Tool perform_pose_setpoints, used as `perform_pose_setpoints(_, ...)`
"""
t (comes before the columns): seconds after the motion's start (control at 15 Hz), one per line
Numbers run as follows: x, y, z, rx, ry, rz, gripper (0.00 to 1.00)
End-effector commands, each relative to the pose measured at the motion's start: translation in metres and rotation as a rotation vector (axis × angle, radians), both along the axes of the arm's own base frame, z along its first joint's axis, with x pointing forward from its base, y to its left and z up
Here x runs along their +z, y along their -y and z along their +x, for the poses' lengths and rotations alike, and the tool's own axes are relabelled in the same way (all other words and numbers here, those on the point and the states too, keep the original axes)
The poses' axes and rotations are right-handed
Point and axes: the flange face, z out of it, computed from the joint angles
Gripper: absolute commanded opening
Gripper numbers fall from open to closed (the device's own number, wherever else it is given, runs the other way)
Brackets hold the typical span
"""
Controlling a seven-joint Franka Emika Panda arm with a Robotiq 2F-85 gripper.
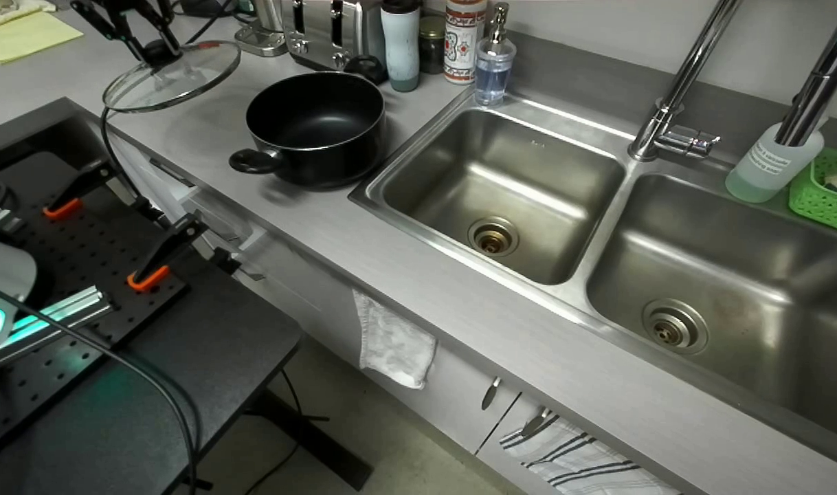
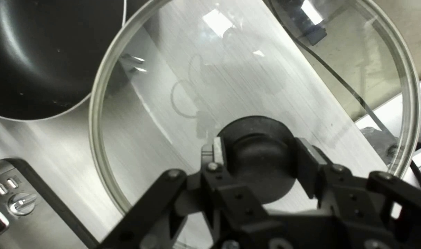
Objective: Remove the glass lid from the black pot and put it on the counter
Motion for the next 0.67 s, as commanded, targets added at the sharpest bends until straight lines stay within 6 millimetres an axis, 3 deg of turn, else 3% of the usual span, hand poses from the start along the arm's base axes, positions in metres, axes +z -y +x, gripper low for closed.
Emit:
perform_pose_setpoints(0.0, -0.029, -0.008, 0.029, 0.004, -0.035, -0.028, 0.25)
perform_pose_setpoints(0.6, -0.104, 0.012, 0.085, -0.069, -0.115, -0.089, 0.25)
